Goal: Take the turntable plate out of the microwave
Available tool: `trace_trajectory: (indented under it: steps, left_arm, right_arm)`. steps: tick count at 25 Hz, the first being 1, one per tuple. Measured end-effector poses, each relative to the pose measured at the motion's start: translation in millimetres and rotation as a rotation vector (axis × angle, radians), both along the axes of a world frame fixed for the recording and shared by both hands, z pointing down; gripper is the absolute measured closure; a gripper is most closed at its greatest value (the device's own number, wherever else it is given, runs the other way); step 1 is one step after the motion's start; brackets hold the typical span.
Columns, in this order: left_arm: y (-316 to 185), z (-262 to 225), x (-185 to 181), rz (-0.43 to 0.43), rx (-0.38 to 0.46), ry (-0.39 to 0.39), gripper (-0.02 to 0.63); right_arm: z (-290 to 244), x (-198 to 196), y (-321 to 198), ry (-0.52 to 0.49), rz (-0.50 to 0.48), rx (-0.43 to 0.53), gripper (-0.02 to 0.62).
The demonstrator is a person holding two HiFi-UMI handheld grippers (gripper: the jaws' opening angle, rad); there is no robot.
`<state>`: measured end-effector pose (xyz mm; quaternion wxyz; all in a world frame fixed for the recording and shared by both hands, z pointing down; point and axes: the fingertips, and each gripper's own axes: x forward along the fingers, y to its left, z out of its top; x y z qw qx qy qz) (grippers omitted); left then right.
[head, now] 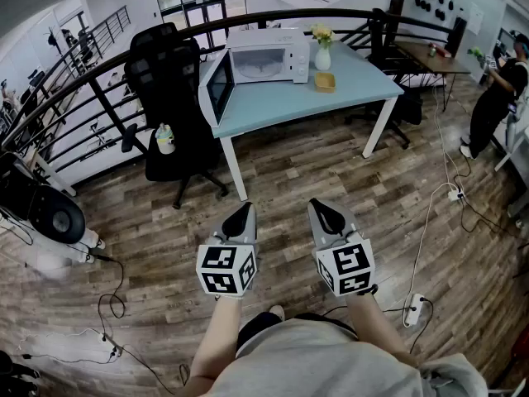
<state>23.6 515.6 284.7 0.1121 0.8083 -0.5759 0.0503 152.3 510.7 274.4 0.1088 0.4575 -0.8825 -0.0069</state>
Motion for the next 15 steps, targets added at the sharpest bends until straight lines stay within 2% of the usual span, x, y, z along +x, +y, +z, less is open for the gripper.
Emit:
trace_trajectory:
  steps: [9, 13, 15]
  left_arm:
    - [-2.1, 8.8, -6.6, -0.004, -0.027, -0.002, 0.606]
    - [-4.3, 11.3, -10.4, 0.004, -0.031, -0.007, 0.606]
    - [-7.4, 12.6, -14.2, 0.006, -0.029, -0.005, 0.606]
  right_arm:
    - [1.5, -0.9, -2.5, 0.005, 0.016, -0.003, 0.582]
    - [-1.3, -2.2, -4.2, -0.061, 0.029, 0.001, 0.581]
    - [0.1, -5.8, -7.0, -0.055, 0.027, 0.004, 0.581]
